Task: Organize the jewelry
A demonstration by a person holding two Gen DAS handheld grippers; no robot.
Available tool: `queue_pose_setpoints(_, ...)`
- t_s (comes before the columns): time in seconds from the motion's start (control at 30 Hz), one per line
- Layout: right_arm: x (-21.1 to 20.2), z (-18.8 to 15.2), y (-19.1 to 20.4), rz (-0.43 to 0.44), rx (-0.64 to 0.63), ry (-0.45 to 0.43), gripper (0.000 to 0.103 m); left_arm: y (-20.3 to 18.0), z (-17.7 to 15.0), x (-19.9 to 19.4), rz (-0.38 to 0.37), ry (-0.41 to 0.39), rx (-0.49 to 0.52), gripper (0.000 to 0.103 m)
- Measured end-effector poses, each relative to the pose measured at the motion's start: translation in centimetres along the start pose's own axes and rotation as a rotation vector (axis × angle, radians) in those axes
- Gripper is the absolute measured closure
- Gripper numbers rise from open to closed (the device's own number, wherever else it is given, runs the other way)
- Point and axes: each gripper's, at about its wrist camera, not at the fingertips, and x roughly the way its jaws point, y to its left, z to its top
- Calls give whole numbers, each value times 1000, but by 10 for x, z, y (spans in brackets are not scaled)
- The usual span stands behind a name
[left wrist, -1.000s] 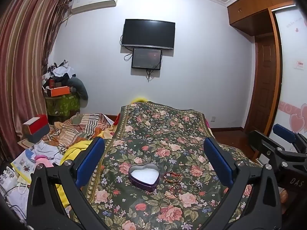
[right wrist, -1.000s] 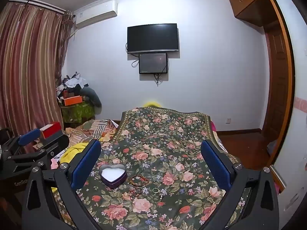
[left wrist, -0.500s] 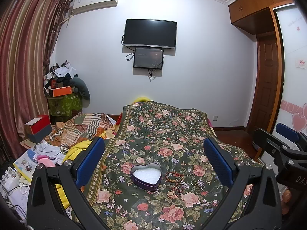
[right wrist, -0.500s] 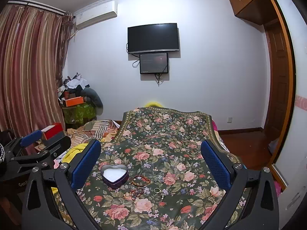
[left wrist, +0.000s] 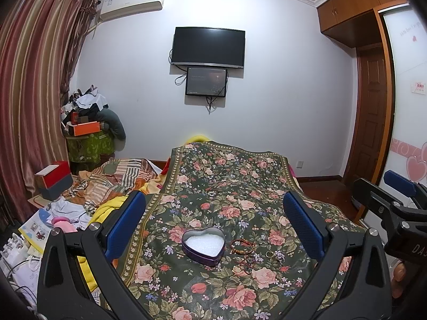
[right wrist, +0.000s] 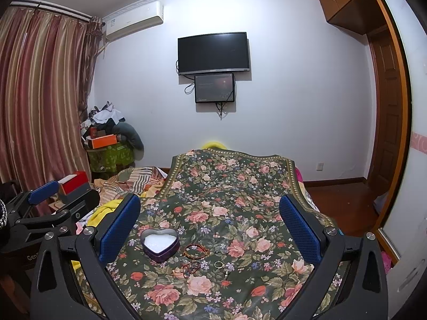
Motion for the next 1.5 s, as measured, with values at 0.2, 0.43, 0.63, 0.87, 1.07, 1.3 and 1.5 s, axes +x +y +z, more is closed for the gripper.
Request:
queue_pose_setpoints(0.2,0,0,0,0,2,0,0,2,4,-4,0,-4,0,0)
queue_pose_setpoints(0.43,-2,2,0,-1,2,-2,0,0,8,-6,1,-7,0,0)
queue_pose_setpoints(0.63,-3,2,0,-1,3,-3,0,0,8,-7,1,-7,3,0)
queue_pose_setpoints(0.87,-2,1,-1,0,2,-3,0,-1,13,-11,1,-11,3,0)
queue_pose_setpoints(1.07,-2,2,-2,-1,3,-4,0,-4,16,-11,0,-14,5,0)
queue_pose_setpoints(1.3,0,2,-3,-3,6,2,0,-5,15,-10,0,-13,5,0)
queue_pose_setpoints(1.5,7,0,-5,-10,3,22,0,-7,13,-9,-1,-10,7,0)
